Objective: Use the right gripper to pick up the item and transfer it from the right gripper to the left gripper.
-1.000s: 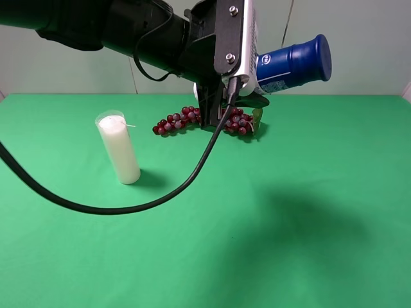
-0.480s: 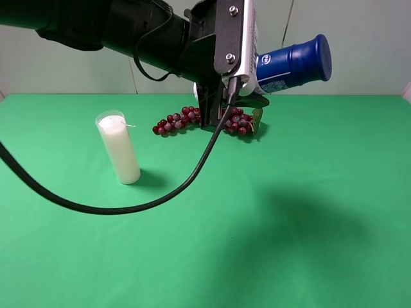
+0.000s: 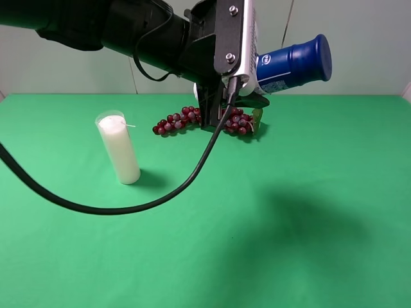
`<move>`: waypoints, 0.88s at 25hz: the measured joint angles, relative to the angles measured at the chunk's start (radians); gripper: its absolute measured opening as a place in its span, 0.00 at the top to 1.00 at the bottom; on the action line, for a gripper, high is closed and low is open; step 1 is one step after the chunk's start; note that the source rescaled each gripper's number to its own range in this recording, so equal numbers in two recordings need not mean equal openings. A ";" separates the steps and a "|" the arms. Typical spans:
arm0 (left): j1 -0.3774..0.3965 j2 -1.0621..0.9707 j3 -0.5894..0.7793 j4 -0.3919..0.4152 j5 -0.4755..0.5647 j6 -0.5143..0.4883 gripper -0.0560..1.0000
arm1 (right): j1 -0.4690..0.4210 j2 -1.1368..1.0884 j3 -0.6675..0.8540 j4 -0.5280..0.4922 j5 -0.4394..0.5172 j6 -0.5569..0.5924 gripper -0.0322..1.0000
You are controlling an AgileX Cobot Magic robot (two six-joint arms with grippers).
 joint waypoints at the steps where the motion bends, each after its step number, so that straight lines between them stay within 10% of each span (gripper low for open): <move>1: 0.000 0.000 0.000 0.000 0.000 -0.007 0.95 | -0.032 0.000 0.000 0.000 0.000 0.000 0.00; 22: 0.000 0.000 0.000 0.000 0.000 -0.046 0.95 | -0.066 0.000 0.000 0.000 -0.001 -0.002 0.00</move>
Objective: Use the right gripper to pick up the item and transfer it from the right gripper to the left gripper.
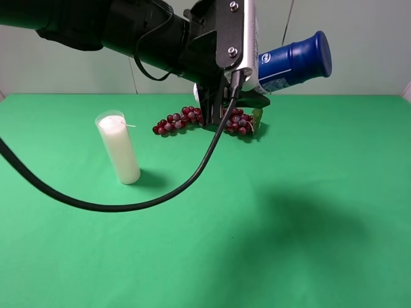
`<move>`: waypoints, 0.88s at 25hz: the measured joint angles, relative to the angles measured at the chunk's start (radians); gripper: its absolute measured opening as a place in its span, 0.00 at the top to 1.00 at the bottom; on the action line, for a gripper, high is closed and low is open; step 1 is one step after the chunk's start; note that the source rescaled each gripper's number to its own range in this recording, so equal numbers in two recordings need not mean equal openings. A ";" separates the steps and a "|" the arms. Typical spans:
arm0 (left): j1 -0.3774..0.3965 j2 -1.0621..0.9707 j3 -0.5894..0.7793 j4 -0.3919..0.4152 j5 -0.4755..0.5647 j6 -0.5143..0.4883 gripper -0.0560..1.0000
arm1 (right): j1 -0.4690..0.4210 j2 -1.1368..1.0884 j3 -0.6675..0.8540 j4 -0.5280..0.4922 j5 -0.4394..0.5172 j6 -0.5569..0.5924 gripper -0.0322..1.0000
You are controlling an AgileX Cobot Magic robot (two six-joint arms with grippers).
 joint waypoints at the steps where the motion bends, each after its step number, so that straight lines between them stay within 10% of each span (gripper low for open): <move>1: 0.000 0.000 0.000 0.000 0.000 -0.001 0.95 | 0.000 0.000 0.000 0.000 0.000 0.000 0.00; 7: 0.018 -0.030 -0.001 0.210 -0.027 -0.298 0.95 | 0.000 0.000 0.000 0.000 0.000 0.000 0.00; 22: 0.259 -0.143 -0.027 0.778 -0.080 -1.454 0.95 | 0.000 0.000 0.000 0.000 0.000 0.000 0.00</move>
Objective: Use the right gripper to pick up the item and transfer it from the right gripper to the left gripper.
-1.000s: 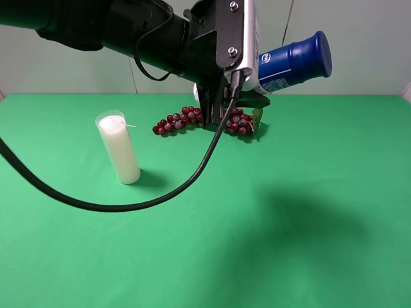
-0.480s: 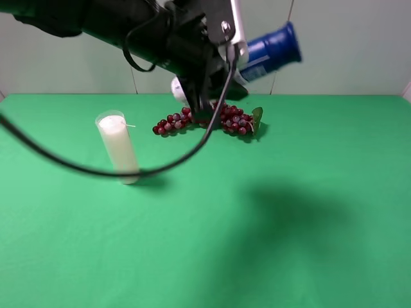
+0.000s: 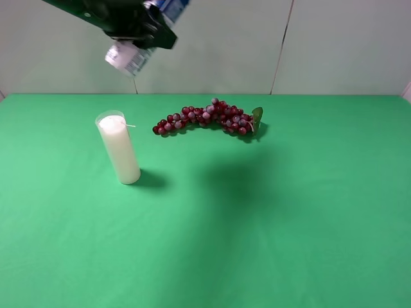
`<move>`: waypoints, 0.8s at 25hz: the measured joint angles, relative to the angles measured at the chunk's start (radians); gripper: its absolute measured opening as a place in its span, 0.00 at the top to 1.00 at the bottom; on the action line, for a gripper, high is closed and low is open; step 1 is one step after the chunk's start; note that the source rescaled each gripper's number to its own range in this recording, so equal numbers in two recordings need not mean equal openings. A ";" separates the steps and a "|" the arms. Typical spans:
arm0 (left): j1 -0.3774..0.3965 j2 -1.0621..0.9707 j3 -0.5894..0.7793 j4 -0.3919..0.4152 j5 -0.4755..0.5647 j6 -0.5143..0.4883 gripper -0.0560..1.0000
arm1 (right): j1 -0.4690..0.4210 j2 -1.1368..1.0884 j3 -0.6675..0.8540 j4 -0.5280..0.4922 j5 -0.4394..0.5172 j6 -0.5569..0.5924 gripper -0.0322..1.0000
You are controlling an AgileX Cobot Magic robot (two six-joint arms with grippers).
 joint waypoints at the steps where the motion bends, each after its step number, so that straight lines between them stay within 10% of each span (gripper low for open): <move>1: 0.016 -0.002 0.000 0.035 0.010 -0.062 0.95 | 0.000 0.000 0.000 0.000 0.000 0.000 0.00; 11: 0.172 -0.010 0.020 0.305 0.141 -0.472 0.95 | 0.000 0.000 0.000 0.000 0.001 0.000 0.00; 20: 0.285 -0.003 0.219 0.337 0.024 -0.536 0.95 | 0.000 0.000 0.000 0.000 0.001 0.000 0.00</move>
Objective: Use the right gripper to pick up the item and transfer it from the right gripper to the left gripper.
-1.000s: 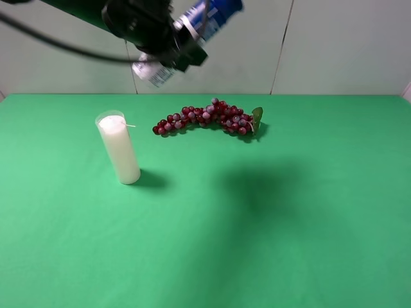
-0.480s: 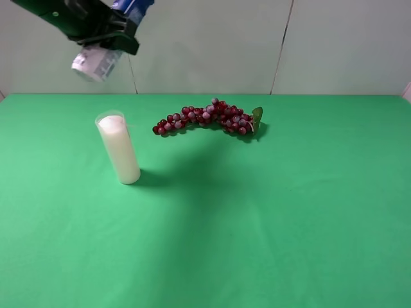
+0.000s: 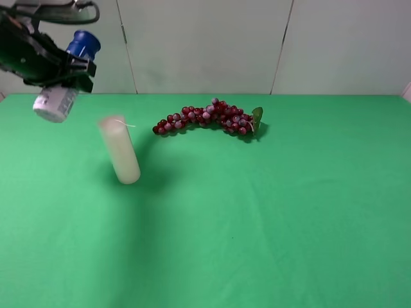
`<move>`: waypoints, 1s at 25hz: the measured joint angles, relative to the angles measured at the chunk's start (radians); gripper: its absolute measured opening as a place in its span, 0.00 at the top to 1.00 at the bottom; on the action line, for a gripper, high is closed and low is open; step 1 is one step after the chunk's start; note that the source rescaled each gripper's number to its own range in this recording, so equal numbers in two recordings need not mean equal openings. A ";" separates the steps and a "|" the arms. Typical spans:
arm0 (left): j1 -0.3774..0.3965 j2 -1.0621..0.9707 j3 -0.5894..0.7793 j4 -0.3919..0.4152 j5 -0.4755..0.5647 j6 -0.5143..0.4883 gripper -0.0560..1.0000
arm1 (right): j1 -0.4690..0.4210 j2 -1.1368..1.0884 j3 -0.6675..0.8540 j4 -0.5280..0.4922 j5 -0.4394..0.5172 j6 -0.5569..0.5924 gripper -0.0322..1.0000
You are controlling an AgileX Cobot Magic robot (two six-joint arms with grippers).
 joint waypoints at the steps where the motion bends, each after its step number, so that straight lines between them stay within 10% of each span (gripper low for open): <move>1: 0.007 0.007 0.015 0.002 -0.013 -0.005 0.95 | 0.000 0.000 0.000 0.000 0.000 0.000 0.00; 25: 0.090 0.318 0.041 0.002 -0.138 -0.028 0.95 | 0.000 0.000 0.000 0.001 -0.001 0.000 0.00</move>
